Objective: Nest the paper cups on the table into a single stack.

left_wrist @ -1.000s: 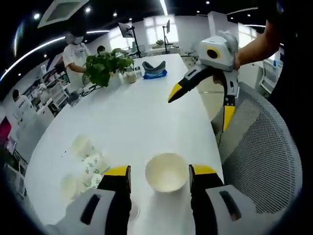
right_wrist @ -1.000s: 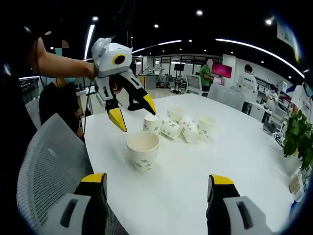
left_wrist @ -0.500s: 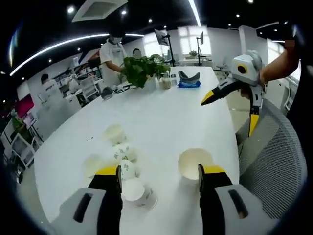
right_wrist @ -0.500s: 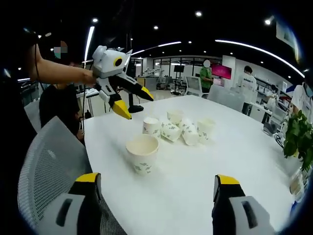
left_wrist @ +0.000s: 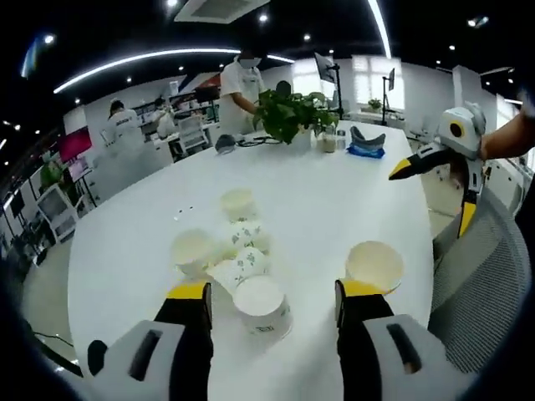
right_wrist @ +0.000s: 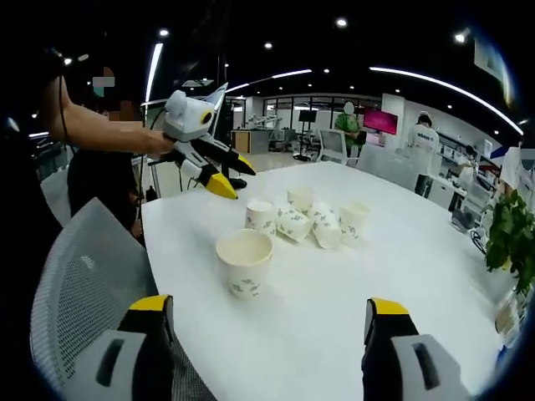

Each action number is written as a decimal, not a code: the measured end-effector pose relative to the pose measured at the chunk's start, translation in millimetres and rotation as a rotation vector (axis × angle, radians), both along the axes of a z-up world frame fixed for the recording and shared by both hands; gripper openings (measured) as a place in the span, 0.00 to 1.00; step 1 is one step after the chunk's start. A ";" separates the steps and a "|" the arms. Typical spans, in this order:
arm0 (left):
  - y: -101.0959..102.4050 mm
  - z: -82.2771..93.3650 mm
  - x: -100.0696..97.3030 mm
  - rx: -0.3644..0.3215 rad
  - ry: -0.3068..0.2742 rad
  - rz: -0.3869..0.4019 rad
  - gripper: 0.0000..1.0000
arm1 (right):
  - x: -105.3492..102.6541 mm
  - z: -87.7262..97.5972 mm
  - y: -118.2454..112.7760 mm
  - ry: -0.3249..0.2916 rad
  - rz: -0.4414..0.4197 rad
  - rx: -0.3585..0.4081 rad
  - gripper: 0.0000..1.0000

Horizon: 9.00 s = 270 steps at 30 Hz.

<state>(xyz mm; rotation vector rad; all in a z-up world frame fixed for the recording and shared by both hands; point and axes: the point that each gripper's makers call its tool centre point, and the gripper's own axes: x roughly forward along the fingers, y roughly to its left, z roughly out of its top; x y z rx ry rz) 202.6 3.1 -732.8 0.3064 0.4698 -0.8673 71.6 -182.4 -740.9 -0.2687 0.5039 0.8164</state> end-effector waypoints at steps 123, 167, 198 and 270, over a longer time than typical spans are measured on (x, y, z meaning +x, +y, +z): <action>-7.2 25.9 -38.3 -0.008 0.021 0.040 0.35 | 3.8 16.8 22.1 -0.004 0.000 0.081 0.81; -75.8 85.1 -115.0 -0.125 0.017 -0.305 0.35 | -20.4 32.1 63.8 0.083 0.178 0.227 0.52; -87.4 78.8 -136.8 -0.175 0.070 -0.408 0.35 | -34.5 40.6 71.7 0.144 0.209 0.355 0.34; -52.3 40.6 -149.7 -0.198 0.066 -0.307 0.64 | -15.9 101.6 56.8 0.299 0.131 0.673 0.00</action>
